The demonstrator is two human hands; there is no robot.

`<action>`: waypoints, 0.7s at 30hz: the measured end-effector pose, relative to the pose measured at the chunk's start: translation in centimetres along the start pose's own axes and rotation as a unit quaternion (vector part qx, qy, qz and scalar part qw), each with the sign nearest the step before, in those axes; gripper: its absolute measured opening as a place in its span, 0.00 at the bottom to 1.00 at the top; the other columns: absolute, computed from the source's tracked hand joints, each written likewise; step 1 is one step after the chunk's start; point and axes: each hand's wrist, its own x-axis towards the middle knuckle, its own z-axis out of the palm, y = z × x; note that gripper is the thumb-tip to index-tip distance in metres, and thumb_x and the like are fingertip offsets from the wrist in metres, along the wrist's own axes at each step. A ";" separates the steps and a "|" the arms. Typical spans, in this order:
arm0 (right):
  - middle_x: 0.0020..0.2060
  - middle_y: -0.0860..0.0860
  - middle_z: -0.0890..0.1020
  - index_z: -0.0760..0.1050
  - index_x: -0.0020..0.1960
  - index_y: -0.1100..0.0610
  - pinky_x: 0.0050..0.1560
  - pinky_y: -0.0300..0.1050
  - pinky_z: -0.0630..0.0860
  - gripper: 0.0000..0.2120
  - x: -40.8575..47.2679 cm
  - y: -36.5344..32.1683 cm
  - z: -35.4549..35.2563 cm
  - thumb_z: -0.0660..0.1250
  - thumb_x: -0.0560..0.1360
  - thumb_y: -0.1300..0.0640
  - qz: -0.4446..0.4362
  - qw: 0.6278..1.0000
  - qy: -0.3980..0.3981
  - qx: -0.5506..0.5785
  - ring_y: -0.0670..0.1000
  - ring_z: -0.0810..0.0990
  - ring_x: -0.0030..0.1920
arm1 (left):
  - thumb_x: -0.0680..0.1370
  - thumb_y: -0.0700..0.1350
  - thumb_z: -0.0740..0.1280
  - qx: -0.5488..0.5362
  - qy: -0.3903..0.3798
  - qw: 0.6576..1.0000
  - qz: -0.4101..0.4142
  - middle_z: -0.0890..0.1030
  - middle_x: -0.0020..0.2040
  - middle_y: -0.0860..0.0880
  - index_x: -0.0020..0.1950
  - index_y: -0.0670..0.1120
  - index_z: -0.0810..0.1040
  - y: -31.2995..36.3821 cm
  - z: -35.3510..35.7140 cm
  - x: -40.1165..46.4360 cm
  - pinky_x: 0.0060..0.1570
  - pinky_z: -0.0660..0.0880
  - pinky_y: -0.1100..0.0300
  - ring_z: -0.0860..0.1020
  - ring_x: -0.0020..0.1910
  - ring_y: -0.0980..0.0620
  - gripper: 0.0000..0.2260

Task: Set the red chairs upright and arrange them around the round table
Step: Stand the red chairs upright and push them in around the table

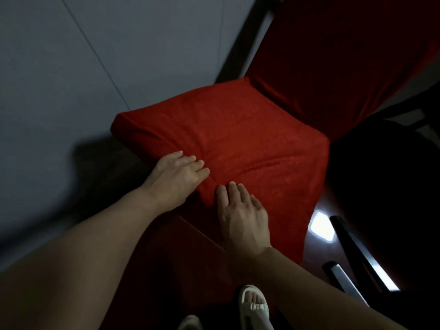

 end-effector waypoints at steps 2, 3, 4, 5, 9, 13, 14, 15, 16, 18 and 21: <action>0.52 0.62 0.82 0.79 0.54 0.62 0.46 0.56 0.80 0.36 0.1 0.1 -2.2 0.84 0.48 0.58 0.009 1.000 -0.003 0.007 0.61 0.82 0.53 | 0.79 0.37 0.62 0.015 -0.008 1.000 0.014 0.64 0.75 0.49 0.75 0.48 0.62 0.0 -2.3 0.1 0.73 0.52 0.54 0.61 0.74 0.51 0.25; 0.51 0.62 0.82 0.80 0.54 0.62 0.46 0.56 0.81 0.36 0.0 0.1 -2.7 0.84 0.47 0.58 0.010 1.000 -0.007 0.010 0.61 0.82 0.53 | 0.79 0.37 0.61 0.017 -0.009 1.000 0.017 0.64 0.75 0.49 0.75 0.48 0.62 0.2 -2.7 -0.1 0.73 0.52 0.55 0.61 0.74 0.51 0.24; 0.51 0.61 0.83 0.80 0.54 0.61 0.46 0.56 0.81 0.36 0.0 0.0 -3.1 0.84 0.47 0.58 0.013 1.000 -0.009 0.009 0.61 0.82 0.52 | 0.79 0.37 0.61 0.017 -0.005 1.000 0.021 0.65 0.74 0.50 0.74 0.48 0.63 0.2 -3.1 -0.1 0.73 0.53 0.55 0.62 0.74 0.52 0.24; 0.51 0.61 0.83 0.80 0.54 0.61 0.46 0.55 0.81 0.36 0.0 0.0 -3.8 0.84 0.47 0.57 0.018 1.000 -0.010 0.009 0.61 0.82 0.53 | 0.79 0.37 0.62 0.015 -0.002 1.000 0.024 0.67 0.73 0.50 0.73 0.48 0.64 0.1 -3.9 -0.2 0.73 0.54 0.55 0.63 0.73 0.52 0.23; 0.50 0.61 0.83 0.80 0.53 0.61 0.44 0.55 0.81 0.42 0.2 -0.7 -5.5 0.85 0.41 0.52 0.023 0.999 -0.018 0.014 0.60 0.83 0.51 | 0.77 0.36 0.64 0.001 0.019 1.000 0.017 0.75 0.62 0.52 0.67 0.49 0.69 -0.6 -5.5 -0.7 0.71 0.59 0.56 0.73 0.63 0.54 0.20; 0.47 0.61 0.84 0.81 0.51 0.61 0.38 0.54 0.82 0.32 -0.5 -2.1 -5.7 0.83 0.48 0.57 0.026 1.000 -0.009 0.015 0.60 0.84 0.48 | 0.63 0.32 0.76 -0.022 0.078 0.997 0.015 0.80 0.44 0.49 0.53 0.45 0.80 -0.8 -5.0 -2.6 0.55 0.76 0.50 0.80 0.40 0.51 0.21; 0.47 0.61 0.84 0.81 0.50 0.61 0.37 0.54 0.82 0.29 -1.0 -2.7 -5.6 0.83 0.50 0.57 0.023 1.000 -0.012 0.013 0.60 0.84 0.47 | 0.56 0.31 0.79 -0.031 0.086 0.996 0.009 0.79 0.38 0.49 0.47 0.45 0.82 -1.0 -4.7 -3.5 0.47 0.79 0.49 0.79 0.33 0.51 0.22; 0.47 0.61 0.84 0.81 0.50 0.62 0.36 0.54 0.82 0.28 -1.5 -3.2 -5.5 0.82 0.51 0.57 0.019 1.000 -0.017 0.013 0.60 0.84 0.47 | 0.51 0.31 0.80 -0.032 0.090 0.995 0.010 0.78 0.35 0.49 0.43 0.44 0.82 -1.2 -4.5 -4.3 0.43 0.80 0.49 0.78 0.30 0.51 0.23; 0.46 0.61 0.84 0.81 0.50 0.62 0.35 0.53 0.82 0.28 -2.1 -3.9 -5.5 0.82 0.52 0.56 0.013 0.999 -0.028 0.013 0.60 0.84 0.47 | 0.49 0.30 0.80 -0.031 0.088 0.996 0.012 0.78 0.33 0.49 0.41 0.44 0.82 -1.3 -4.4 -5.4 0.40 0.81 0.50 0.78 0.28 0.51 0.24; 0.47 0.61 0.84 0.81 0.51 0.61 0.36 0.53 0.82 0.33 -3.3 -5.7 -5.8 0.84 0.48 0.52 0.001 0.998 -0.054 0.012 0.59 0.84 0.47 | 0.48 0.31 0.80 -0.035 0.071 0.997 0.008 0.78 0.34 0.49 0.41 0.44 0.82 -1.6 -4.4 -7.7 0.40 0.81 0.50 0.78 0.28 0.51 0.25; 0.46 0.59 0.84 0.81 0.51 0.60 0.35 0.51 0.81 0.35 -4.9 -8.6 -7.0 0.84 0.47 0.48 -0.006 0.997 -0.082 0.012 0.58 0.84 0.47 | 0.54 0.32 0.80 -0.038 0.037 0.999 -0.009 0.80 0.39 0.48 0.47 0.44 0.82 -2.5 -5.2 -10.9 0.45 0.80 0.50 0.80 0.33 0.50 0.24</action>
